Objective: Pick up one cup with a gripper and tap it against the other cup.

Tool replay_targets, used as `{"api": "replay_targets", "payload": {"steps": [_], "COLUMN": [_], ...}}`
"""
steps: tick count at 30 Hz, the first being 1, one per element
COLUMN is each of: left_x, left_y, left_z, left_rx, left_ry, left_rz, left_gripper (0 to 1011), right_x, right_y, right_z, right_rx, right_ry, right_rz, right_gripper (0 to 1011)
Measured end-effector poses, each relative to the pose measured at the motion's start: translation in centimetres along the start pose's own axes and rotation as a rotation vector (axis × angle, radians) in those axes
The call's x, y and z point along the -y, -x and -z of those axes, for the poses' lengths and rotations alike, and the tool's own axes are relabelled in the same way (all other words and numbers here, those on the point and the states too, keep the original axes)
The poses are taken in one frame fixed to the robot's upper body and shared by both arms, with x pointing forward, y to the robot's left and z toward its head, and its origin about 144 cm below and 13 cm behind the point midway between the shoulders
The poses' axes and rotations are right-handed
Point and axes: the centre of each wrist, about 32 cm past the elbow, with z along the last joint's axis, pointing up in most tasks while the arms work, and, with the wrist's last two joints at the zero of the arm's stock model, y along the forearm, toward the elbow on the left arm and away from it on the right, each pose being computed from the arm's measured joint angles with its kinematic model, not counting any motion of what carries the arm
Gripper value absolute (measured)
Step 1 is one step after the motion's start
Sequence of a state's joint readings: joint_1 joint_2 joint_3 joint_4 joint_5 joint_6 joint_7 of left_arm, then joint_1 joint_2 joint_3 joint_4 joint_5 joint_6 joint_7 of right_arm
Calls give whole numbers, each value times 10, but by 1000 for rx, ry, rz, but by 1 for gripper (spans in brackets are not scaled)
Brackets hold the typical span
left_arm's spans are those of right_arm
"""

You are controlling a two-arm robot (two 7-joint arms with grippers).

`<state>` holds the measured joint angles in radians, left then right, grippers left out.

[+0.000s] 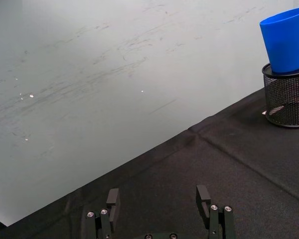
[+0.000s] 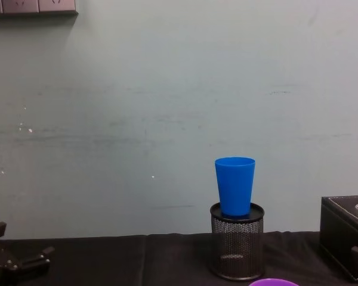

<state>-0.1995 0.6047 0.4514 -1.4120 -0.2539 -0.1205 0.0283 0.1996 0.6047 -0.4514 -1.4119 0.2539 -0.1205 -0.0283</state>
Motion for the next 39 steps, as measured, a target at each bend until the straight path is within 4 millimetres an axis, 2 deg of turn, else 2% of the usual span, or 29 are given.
{"api": "replay_targets", "payload": {"steps": [31,39], "left_x": [0,0], "left_y": [0,0], "left_z": [0,0], "left_rx": [0,0], "left_ry": [0,0], "left_rz": [0,0], "left_gripper": [1000,1000], "right_x": [0,8], "right_y": [0,-7], "right_z": [0,-3], "right_rx": [0,-28], "right_ry": [0,-93], "right_rz": [0,-30], "right_gripper": [1003,1003]}}
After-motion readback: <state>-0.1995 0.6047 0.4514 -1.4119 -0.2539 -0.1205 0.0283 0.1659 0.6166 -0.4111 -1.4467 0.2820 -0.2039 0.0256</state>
